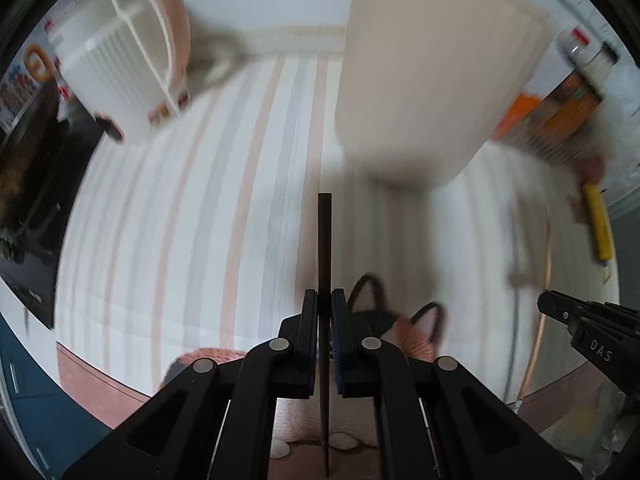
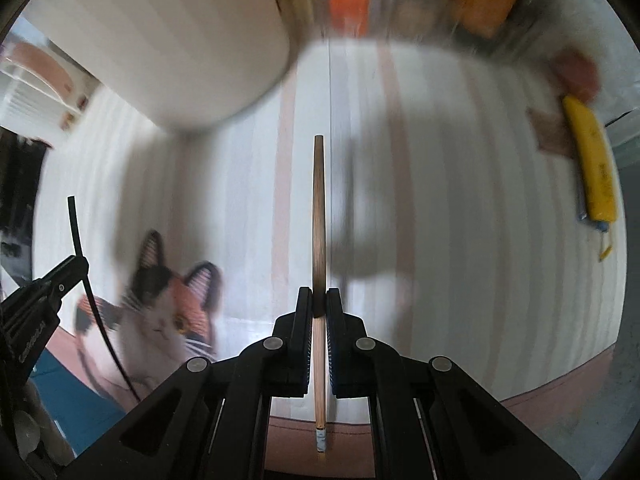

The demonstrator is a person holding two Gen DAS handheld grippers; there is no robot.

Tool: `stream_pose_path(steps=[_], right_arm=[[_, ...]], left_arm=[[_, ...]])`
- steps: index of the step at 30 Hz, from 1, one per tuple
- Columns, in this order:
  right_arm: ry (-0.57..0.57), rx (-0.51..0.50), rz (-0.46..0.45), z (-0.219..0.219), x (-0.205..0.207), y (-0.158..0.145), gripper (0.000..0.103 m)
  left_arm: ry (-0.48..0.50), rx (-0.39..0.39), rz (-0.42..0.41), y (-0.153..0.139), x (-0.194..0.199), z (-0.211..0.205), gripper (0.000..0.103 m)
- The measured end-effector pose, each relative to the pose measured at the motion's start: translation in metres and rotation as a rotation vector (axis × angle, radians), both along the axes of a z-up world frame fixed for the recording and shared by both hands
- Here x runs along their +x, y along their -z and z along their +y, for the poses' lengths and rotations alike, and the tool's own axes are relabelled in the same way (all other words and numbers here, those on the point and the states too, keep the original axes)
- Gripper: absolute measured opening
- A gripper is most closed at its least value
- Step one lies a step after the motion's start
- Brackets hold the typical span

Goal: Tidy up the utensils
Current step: 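Lift both held chopsticks up over the beige holder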

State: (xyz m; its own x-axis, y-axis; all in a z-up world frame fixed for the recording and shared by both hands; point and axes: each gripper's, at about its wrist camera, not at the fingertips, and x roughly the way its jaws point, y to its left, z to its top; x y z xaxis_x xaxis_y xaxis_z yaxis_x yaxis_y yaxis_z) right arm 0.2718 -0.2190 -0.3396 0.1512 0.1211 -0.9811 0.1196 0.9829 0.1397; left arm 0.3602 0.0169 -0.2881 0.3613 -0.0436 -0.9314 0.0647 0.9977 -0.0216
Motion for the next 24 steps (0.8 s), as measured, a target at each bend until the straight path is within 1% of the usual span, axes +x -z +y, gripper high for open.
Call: stream_pose_path(steps=[1, 3, 5, 9, 10, 12, 13, 14, 16, 18, 21, 24], right_arm=[[-0.007, -0.002, -0.03, -0.001, -0.001, -0.011, 0.007], [-0.008, 0.011, -0.087, -0.007, -0.008, -0.037, 0.007], [-0.011, 0.014, -0.126, -0.005, -0.009, -0.044, 0.007], [-0.004, 0.002, -0.21, -0.005, -0.015, -0.068, 0.007], [0.002, 0.002, -0.228, -0.003, -0.003, -0.067, 0.007], [0.017, 0.005, -0.26, -0.009, -0.003, -0.077, 0.007], [0.028, 0.013, -0.272, -0.006, 0.005, -0.071, 0.007], [0.038, 0.019, -0.283, -0.006, 0.006, -0.072, 0.007], [0.054, 0.029, -0.304, -0.01, 0.009, -0.079, 0.007], [0.067, 0.045, -0.324, -0.01, 0.015, -0.082, 0.007], [0.093, 0.094, -0.34, -0.016, 0.023, -0.092, 0.007], [0.11, 0.117, -0.37, -0.02, 0.029, -0.108, 0.007]], left_arm=[[-0.004, -0.008, -0.021, -0.009, -0.005, 0.006, 0.004], [-0.005, -0.012, -0.068, -0.027, -0.011, 0.006, 0.004], [-0.003, -0.014, -0.108, -0.044, -0.016, 0.005, 0.004], [-0.003, -0.017, -0.166, -0.064, -0.023, 0.005, 0.004], [-0.003, -0.018, -0.182, -0.065, -0.013, 0.006, 0.004], [-0.003, -0.023, -0.207, -0.075, -0.011, 0.006, 0.004], [-0.006, -0.032, -0.216, -0.078, -0.011, 0.006, 0.004], [-0.007, -0.03, -0.232, -0.084, -0.012, 0.005, 0.004], [-0.005, -0.037, -0.253, -0.091, -0.01, 0.009, 0.004], [-0.011, -0.048, -0.283, -0.105, -0.01, 0.01, 0.004], [-0.014, -0.062, -0.329, -0.12, -0.006, 0.013, 0.004], [-0.014, -0.072, -0.378, -0.144, -0.006, 0.015, 0.004]])
